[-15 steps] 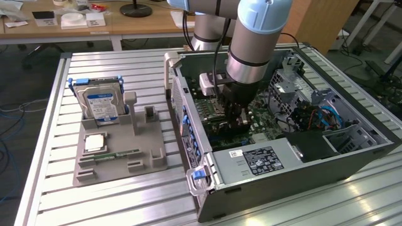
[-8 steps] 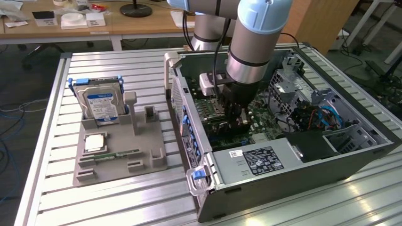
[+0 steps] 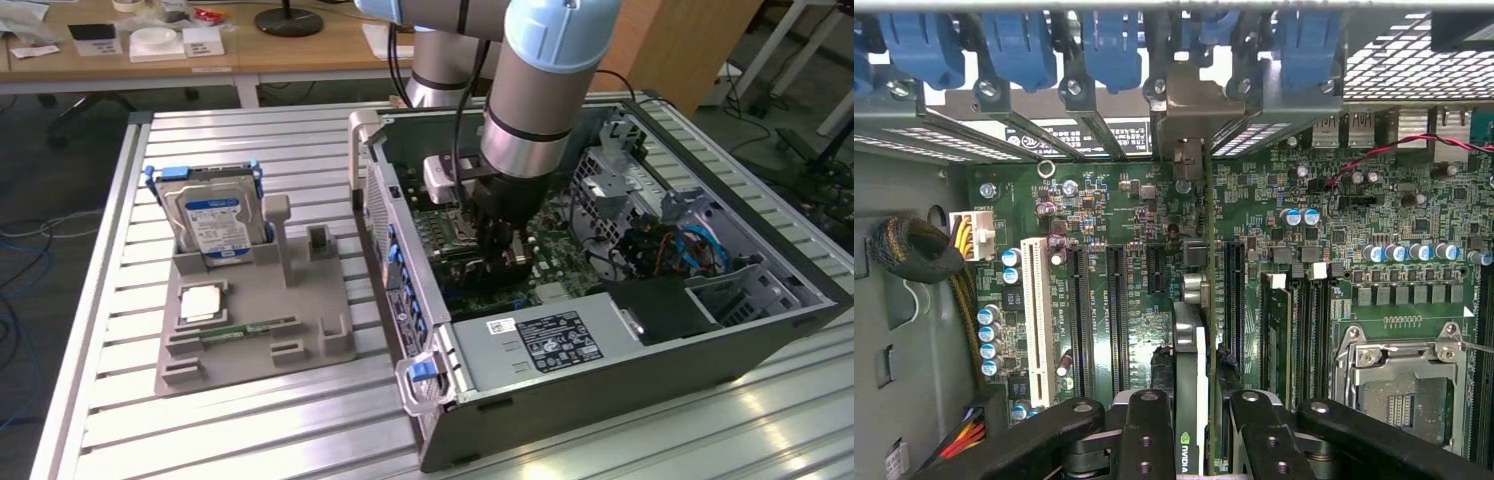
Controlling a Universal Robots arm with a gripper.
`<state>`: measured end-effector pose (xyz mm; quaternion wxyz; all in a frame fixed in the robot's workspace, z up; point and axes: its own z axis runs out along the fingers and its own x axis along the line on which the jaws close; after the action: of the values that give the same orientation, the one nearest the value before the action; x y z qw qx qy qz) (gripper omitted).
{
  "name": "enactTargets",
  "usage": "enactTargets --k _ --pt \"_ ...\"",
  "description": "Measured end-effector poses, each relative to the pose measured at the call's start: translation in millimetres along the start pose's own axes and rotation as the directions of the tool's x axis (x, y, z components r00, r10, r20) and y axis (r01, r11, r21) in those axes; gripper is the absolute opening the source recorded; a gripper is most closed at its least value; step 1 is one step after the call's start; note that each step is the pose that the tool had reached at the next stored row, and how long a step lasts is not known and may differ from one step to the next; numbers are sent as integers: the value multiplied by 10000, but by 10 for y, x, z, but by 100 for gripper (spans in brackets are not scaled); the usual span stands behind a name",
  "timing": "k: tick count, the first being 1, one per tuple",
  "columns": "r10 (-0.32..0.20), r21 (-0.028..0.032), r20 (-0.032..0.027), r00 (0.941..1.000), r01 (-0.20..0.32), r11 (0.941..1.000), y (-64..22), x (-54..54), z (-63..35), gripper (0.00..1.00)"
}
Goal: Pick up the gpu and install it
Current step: 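Insert the gpu into the slot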
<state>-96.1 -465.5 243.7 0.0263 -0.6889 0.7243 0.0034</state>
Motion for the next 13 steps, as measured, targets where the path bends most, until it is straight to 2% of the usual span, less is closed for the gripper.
enactTargets --k 5,7,8,9,13 --pt "5 4 12 10000 -5 10000 2 -2 5 27" --pt "2 1 3 10000 -2 10000 1 -1 1 39" --pt "0 0 1 10000 0 10000 0 0 0 39" --pt "0 0 1 10000 0 10000 0 0 0 45" --pt "1 -1 -1 10000 -1 10000 0 0 -4 45"
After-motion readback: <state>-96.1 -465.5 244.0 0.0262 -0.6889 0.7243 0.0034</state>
